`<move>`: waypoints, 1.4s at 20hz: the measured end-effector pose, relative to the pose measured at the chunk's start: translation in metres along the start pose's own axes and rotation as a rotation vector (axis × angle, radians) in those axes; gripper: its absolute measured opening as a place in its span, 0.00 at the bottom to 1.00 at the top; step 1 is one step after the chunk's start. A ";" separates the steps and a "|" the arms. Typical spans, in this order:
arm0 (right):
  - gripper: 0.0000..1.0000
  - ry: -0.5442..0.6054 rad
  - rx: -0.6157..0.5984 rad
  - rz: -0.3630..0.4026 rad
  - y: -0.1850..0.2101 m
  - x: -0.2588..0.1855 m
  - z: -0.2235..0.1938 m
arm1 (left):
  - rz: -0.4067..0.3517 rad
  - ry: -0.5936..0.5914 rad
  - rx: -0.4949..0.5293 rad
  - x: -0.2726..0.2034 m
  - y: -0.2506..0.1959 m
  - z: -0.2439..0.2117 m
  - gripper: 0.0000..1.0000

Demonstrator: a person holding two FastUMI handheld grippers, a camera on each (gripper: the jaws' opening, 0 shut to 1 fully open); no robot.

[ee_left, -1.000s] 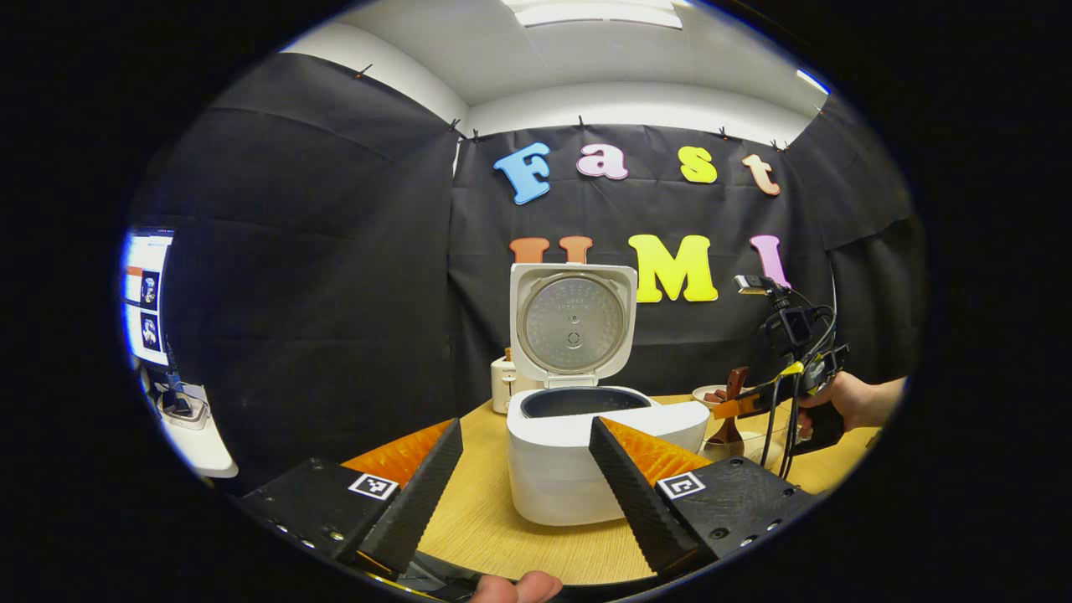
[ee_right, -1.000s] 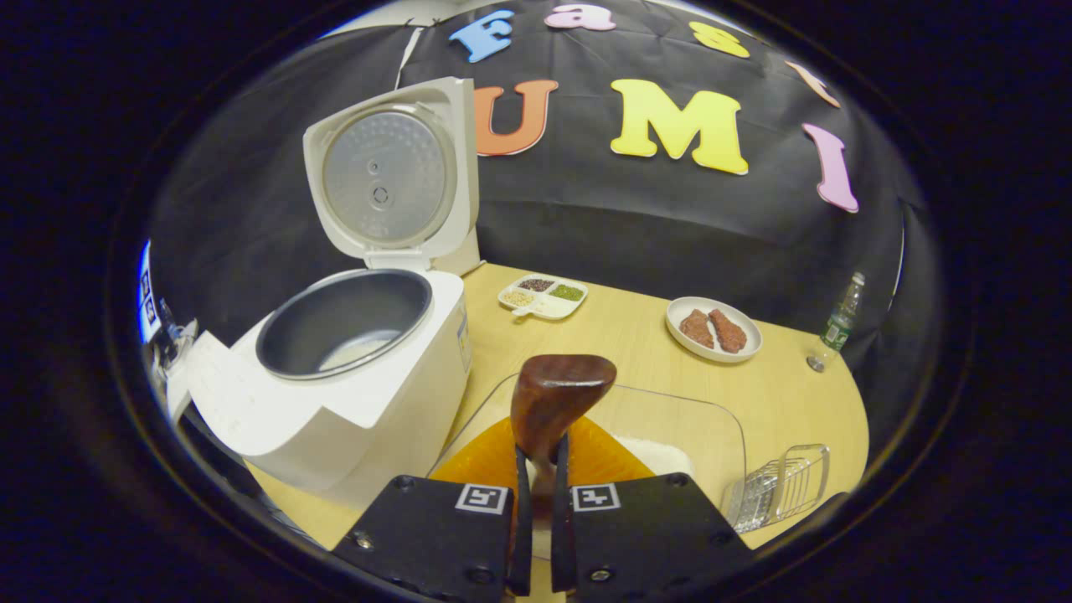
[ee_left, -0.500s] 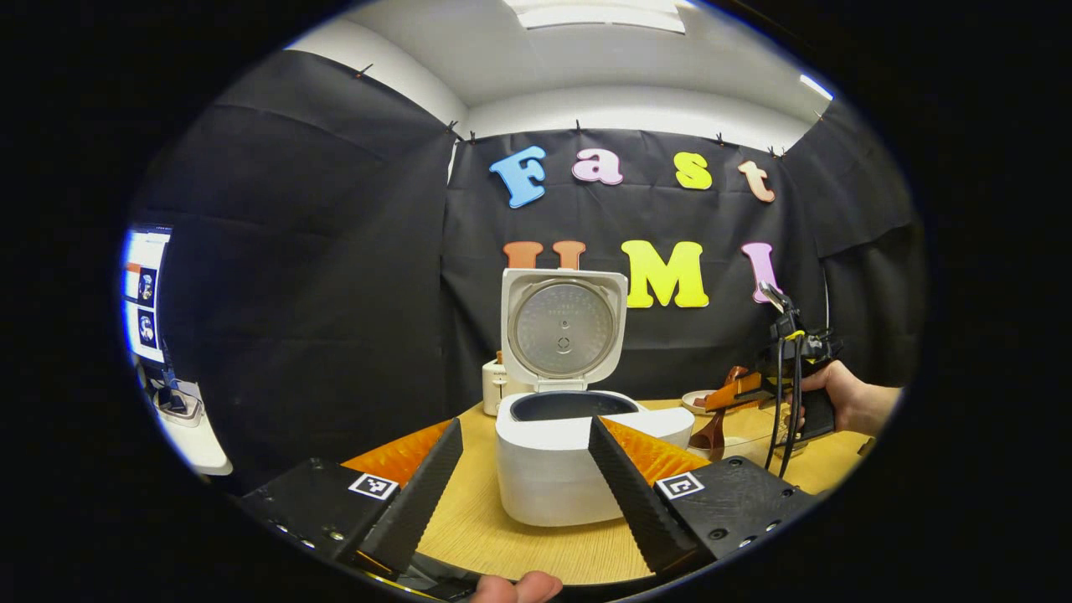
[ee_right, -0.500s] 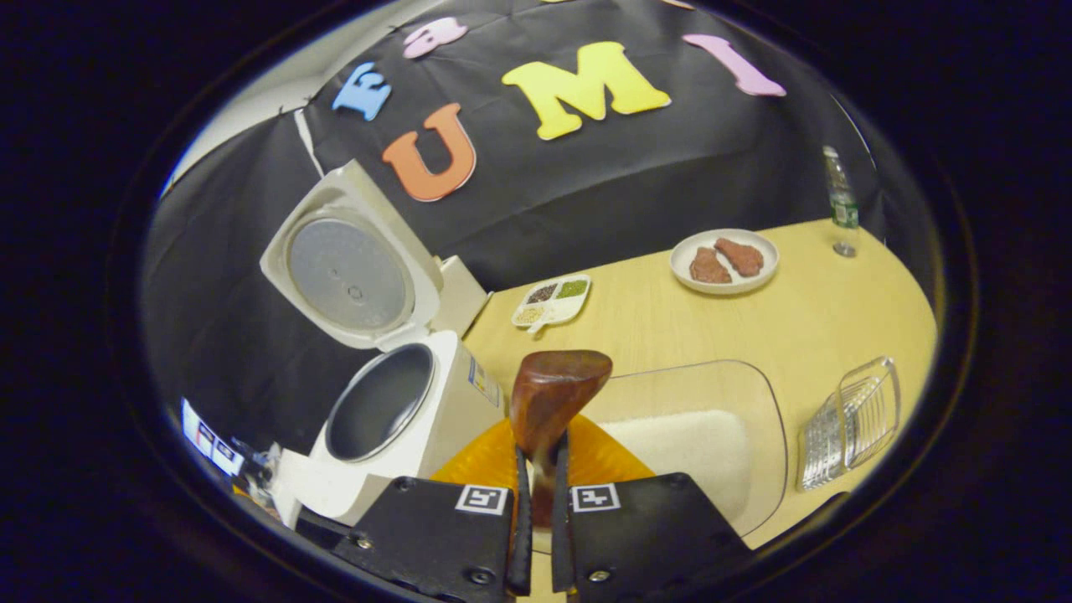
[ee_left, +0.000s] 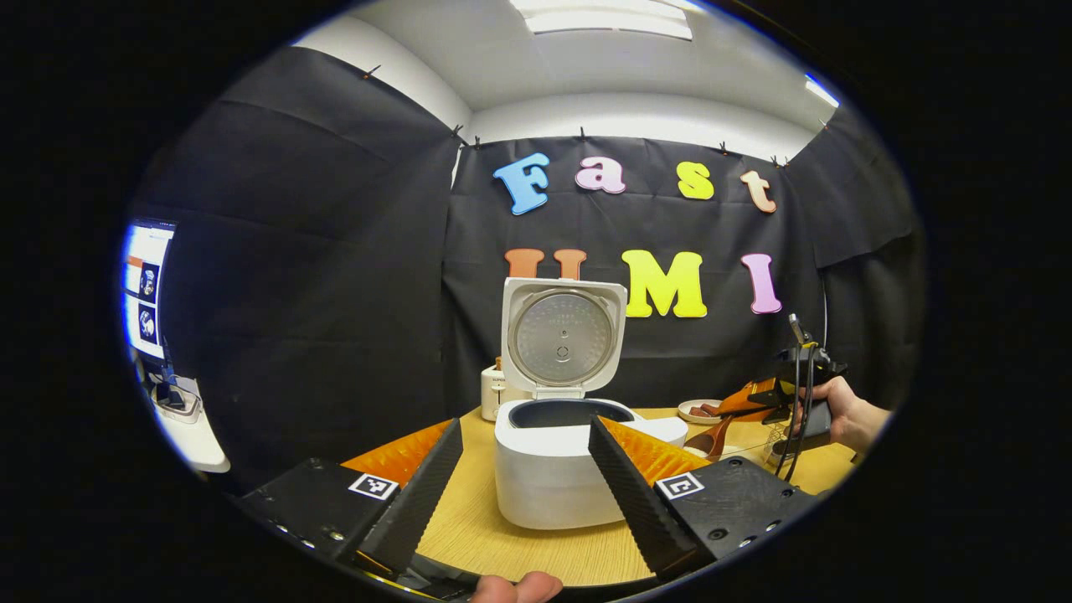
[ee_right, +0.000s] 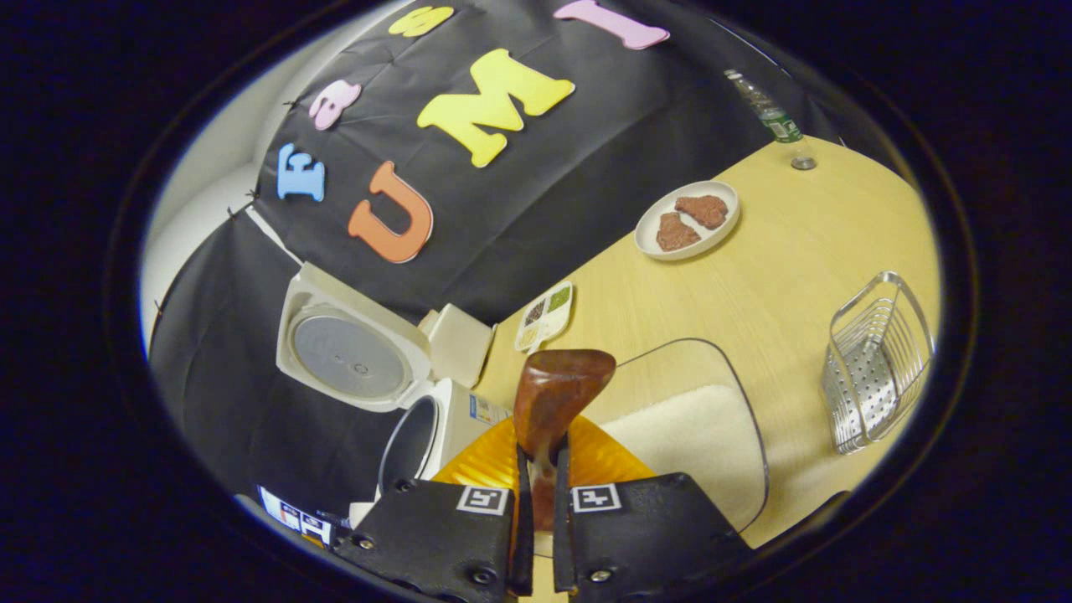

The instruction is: Close the left gripper, press the button to open the rice cooker; take a wooden spoon from the chopstick holder with the right hand, scoop a spoonful of rice and pour it into the rice cooker, then put the wooden spoon back into the chopstick holder.

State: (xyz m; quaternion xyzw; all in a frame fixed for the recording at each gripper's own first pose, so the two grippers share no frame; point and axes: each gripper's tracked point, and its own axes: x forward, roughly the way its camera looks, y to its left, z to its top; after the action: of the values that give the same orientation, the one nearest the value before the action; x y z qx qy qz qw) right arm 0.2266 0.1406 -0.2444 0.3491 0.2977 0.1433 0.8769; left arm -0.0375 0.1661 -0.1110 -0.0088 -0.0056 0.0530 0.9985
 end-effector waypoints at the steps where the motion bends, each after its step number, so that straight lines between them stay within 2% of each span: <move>1: 0.14 -0.014 0.010 0.009 -0.002 -0.005 0.005 | -0.001 0.000 -0.001 -0.001 0.001 0.000 0.96; 7: 0.11 -0.124 0.099 0.043 -0.007 -0.033 0.039 | -0.009 -0.004 -0.001 -0.002 -0.002 0.002 0.95; 12: 0.11 -0.203 0.187 0.102 0.010 -0.052 0.065 | -0.019 -0.005 -0.001 -0.004 -0.002 0.003 0.95; 16: 0.11 -0.219 0.187 0.154 0.049 -0.049 0.076 | -0.014 0.013 -0.023 -0.007 0.000 0.003 0.95; 22: 0.11 -0.195 0.155 0.241 0.135 -0.025 0.081 | -0.007 0.013 -0.022 -0.008 0.004 0.006 0.95; 25: 0.11 -0.172 0.120 0.254 0.167 -0.003 0.072 | -0.005 -0.004 0.007 -0.009 0.008 0.007 0.94; 28: 0.11 -0.152 0.029 0.223 0.184 0.025 0.057 | 0.026 -0.010 0.042 -0.010 0.018 0.013 0.94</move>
State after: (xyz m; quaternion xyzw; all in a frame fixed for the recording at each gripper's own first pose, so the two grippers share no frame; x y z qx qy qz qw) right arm 0.2739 0.2535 -0.0938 0.4026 0.1919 0.2084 0.8704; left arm -0.0498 0.1827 -0.0981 0.0126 -0.0093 0.0661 0.9977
